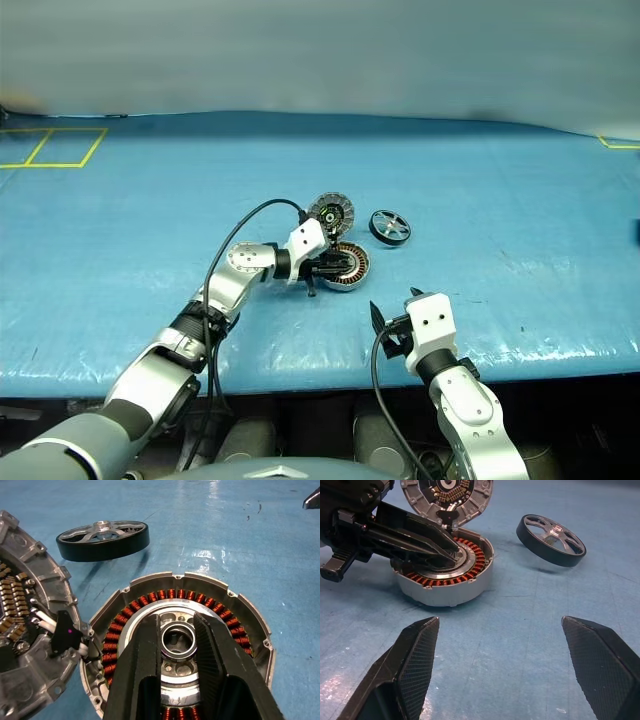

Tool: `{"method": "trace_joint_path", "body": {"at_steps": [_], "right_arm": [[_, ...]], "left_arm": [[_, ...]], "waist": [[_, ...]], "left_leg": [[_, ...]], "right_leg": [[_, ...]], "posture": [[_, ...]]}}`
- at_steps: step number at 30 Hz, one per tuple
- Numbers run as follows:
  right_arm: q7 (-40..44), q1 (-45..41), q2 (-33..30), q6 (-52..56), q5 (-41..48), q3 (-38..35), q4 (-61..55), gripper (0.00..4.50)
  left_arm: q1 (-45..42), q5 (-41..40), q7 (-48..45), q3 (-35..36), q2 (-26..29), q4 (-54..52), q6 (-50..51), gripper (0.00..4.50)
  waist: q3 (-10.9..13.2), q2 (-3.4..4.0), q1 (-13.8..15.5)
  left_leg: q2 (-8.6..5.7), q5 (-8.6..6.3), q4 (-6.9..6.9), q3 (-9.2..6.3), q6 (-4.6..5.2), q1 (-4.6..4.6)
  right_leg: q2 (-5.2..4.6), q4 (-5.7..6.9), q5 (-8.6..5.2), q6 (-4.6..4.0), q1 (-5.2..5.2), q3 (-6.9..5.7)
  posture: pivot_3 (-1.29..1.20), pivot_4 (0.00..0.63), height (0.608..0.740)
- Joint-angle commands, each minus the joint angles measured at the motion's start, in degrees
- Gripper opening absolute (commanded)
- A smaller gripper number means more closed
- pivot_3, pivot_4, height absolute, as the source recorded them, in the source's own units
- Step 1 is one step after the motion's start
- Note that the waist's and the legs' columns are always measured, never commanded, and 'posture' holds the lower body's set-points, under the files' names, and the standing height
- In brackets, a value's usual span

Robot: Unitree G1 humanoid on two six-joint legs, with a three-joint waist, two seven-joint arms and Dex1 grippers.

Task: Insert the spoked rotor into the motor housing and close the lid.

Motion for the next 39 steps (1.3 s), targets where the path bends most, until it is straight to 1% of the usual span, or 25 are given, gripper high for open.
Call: {"method": "trace_joint_path", "body": {"at_steps": [1, 8, 12, 14, 15, 16, 18, 23, 26, 29, 32, 33, 36, 39], "right_arm": [[-0.14, -0.02, 0.01, -0.19, -0.06, 0.06, -0.82, 4.13], [-0.24, -0.11, 0.02, -0.05, -0.37, -0.02, -0.64, 4.13], [-0.24, -0.15, -0.03, 0.02, -0.49, -0.08, -0.61, 4.13], [-0.23, -0.22, -0.06, 0.06, -0.54, -0.08, -0.57, 4.13], [-0.24, -0.27, -0.04, 0.12, -0.53, -0.07, -0.57, 4.13], [-0.24, -0.32, -0.08, 0.15, -0.61, 0.0, -0.53, 4.13], [-0.26, -0.37, 0.02, 0.18, -0.53, 0.03, -0.45, 4.13], [-0.06, -0.37, 0.12, 0.0, -0.35, 0.38, -0.45, 4.13], [0.73, -0.8, 0.24, -0.28, 0.72, 0.6, -1.42, 4.13], [1.7, -2.46, -0.18, -0.62, 1.43, 0.71, -2.36, 4.13], [2.94, -6.04, -0.38, -1.05, 2.12, 1.09, -1.78, 3.53], [3.32, -7.78, 0.0, -1.53, 2.59, 1.14, -0.92, 3.24], [4.59, -13.39, 0.62, -1.71, 3.06, 2.12, 3.38, 2.24], [5.97, -19.16, 0.68, -2.43, 2.18, 3.29, 11.0, 1.22]], "left_arm": [[-0.13, 0.03, 0.44, 0.84, -0.23, 0.03, -0.32, 0.65], [-0.46, 0.34, 1.88, 1.31, -0.02, 1.16, 0.23, 0.65], [0.19, 0.41, 0.29, 0.58, 0.08, 0.7, 0.17, 0.65], [0.19, -0.16, 0.33, 1.1, -0.29, 0.57, 0.18, 1.38], [0.09, 0.07, 0.89, 1.15, -0.33, 0.55, 0.14, 1.66], [0.03, 0.31, 1.59, 1.25, -0.4, 0.49, 0.0, 2.08], [0.14, -0.22, 0.99, 1.46, -0.45, -0.21, -0.3, 2.64], [1.43, -1.79, -1.33, 2.04, 0.64, -4.92, 0.74, 2.64], [3.68, -5.79, -5.28, 3.38, 2.53, -12.4, 4.35, 2.64], [6.94, -10.05, -6.6, 5.76, 4.98, -21.24, 8.17, 2.64], [10.05, -13.41, -5.96, 8.62, 7.48, -27.55, 12.02, 2.66], [11.26, -13.53, -5.05, 9.44, 8.32, -29.17, 12.34, 2.66], [14.78, -14.79, -2.91, 11.51, 10.24, -32.88, 15.12, 2.66], [18.63, -15.31, -1.57, 12.52, 11.65, -34.98, 15.78, 2.66]], "waist": [[0.0, 0.0, 0.02], [-0.01, 0.0, 0.04], [-0.01, 0.0, 0.04], [-0.01, 0.0, 0.03], [-0.01, 0.0, 0.03], [-0.01, 0.0, 0.03], [-0.01, 0.0, 0.03], [-0.01, 0.0, 0.02], [-0.01, 0.01, -0.12], [-0.01, 0.02, -0.14], [-0.01, 0.02, -0.31], [-0.01, 0.02, -0.32], [-0.01, 0.02, -0.45], [-0.02, 0.01, -0.38]], "left_leg": [[0.0, 0.0, 0.0, -0.01, 0.0, 0.0], [-0.01, 0.0, 0.05, 0.0, 0.0, 0.03], [-0.01, 0.0, 0.08, 0.0, 0.0, 0.05], [-0.01, 0.0, 0.08, 0.0, 0.0, 0.05], [-0.01, 0.0, 0.07, 0.0, 0.0, 0.05], [-0.01, 0.0, 0.07, 0.0, 0.0, 0.05], [-0.01, 0.0, 0.06, -0.01, 0.0, 0.05], [-0.01, 0.0, 0.06, 0.0, 0.0, 0.04], [0.01, 0.0, 0.04, 0.0, 0.0, 0.03], [0.06, 0.0, 0.03, 0.0, 0.0, 0.03], [0.1, 0.0, 0.05, 0.03, 0.0, 0.07], [0.11, 0.0, 0.05, 0.02, 0.0, 0.1], [0.14, 0.01, 0.06, 0.03, -0.01, 0.18], [0.14, 0.01, 0.08, 0.05, -0.01, 0.23]], "right_leg": [[0.0, 0.0, 0.0, 0.0, 0.0, 0.0], [-0.02, 0.01, 0.01, 0.03, 0.06, 0.0], [-0.01, 0.01, 0.02, 0.05, 0.08, 0.0], [-0.01, 0.01, 0.02, 0.05, 0.08, 0.0], [-0.01, 0.01, 0.02, 0.05, 0.08, 0.0], [-0.01, 0.01, 0.02, 0.05, 0.07, 0.0], [0.0, 0.01, 0.02, 0.04, 0.07, 0.0], [-0.01, 0.0, 0.03, 0.04, 0.07, 0.0], [0.0, 0.01, 0.02, 0.03, 0.04, 0.01], [0.01, 0.03, 0.02, 0.02, 0.03, 0.0], [0.03, 0.04, 0.02, 0.02, 0.04, 0.0], [0.03, 0.05, 0.02, 0.02, 0.07, 0.0], [0.06, 0.11, 0.02, 0.01, 0.1, -0.01], [0.05, 0.12, 0.03, 0.0, 0.13, 0.0]], "posture": [[0.0, 0.15, 0.74], [0.0, 0.15, 0.74], [0.0, 0.15, 0.74], [0.0, 0.15, 0.74], [0.0, 0.15, 0.74], [0.0, 0.15, 0.74], [0.0, 0.15, 0.74], [0.0, 0.15, 0.74], [0.0, 0.15, 0.74], [0.0, 0.15, 0.74], [0.0, 0.15, 0.74], [0.0, 0.15, 0.74], [0.0, 0.15, 0.74], [0.0, 0.15, 0.74]]}}
